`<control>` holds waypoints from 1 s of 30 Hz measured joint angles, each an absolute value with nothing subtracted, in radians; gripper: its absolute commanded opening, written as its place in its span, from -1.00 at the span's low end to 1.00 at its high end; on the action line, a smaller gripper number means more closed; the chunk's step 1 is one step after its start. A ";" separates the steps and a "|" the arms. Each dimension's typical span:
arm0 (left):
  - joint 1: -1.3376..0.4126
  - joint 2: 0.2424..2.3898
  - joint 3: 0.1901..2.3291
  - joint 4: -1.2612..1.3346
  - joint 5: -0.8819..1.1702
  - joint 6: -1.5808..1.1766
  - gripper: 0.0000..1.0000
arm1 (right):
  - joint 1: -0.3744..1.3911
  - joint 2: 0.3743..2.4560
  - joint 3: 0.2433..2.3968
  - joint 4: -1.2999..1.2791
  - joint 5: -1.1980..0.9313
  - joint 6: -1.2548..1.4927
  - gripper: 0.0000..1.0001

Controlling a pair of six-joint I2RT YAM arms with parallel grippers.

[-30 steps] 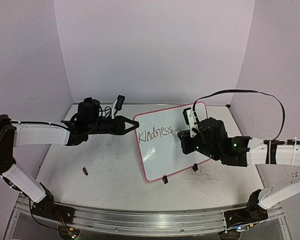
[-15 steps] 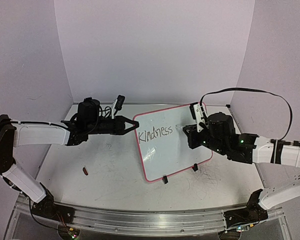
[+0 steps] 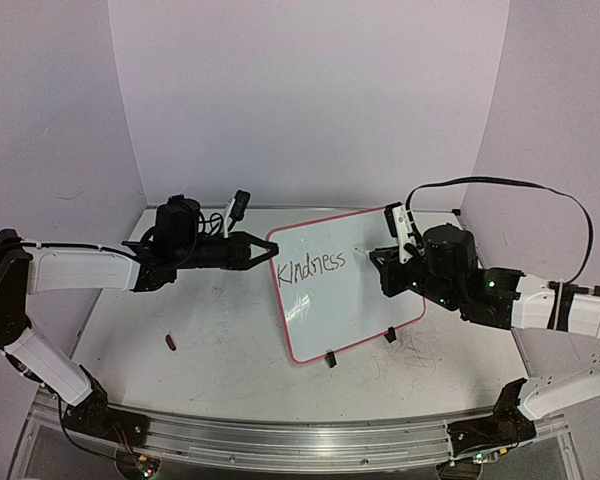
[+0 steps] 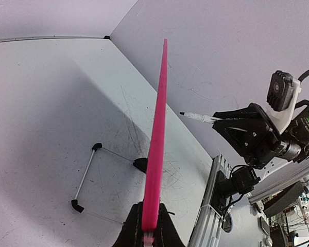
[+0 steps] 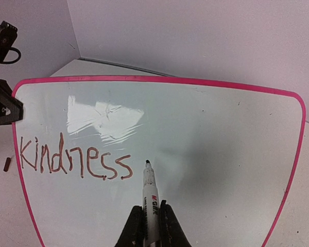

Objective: Write a sentence on the whiteboard
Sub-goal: Write on the whiteboard with the whiteboard.

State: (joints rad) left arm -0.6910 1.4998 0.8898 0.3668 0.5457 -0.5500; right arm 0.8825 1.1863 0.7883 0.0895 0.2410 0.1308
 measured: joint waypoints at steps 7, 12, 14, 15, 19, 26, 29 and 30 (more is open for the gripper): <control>-0.691 1.499 0.890 0.367 0.546 -0.550 -1.00 | 0.883 1.224 0.792 0.089 0.268 0.129 -1.00; -0.691 1.499 0.890 0.367 0.546 -0.550 -1.00 | 0.883 1.248 0.806 0.092 0.262 0.119 -1.00; -0.691 1.499 0.890 0.367 0.546 -0.550 -1.00 | 0.883 1.249 0.807 0.096 0.262 0.117 -1.00; -0.692 1.499 0.890 0.367 0.546 -0.550 -1.00 | 0.883 1.249 0.807 0.100 0.262 0.116 -1.00; -0.692 1.499 0.890 0.367 0.546 -0.550 -1.00 | 0.883 1.249 0.808 0.114 0.263 0.116 -1.00; -0.693 1.499 0.890 0.367 0.546 -0.550 -1.00 | 0.883 1.269 0.815 0.120 0.274 0.116 -1.00; -0.693 1.499 0.890 0.367 0.546 -0.550 -1.00 | 0.883 1.275 0.819 0.120 0.276 0.116 -1.00; -0.693 1.499 0.890 0.367 0.546 -0.550 -1.00 | 0.883 1.275 0.820 0.120 0.276 0.116 -1.00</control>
State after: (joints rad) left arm -0.6930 1.4994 0.8898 0.3670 0.5457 -0.5503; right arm 0.8825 1.2755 0.8204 0.1204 0.2760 0.1162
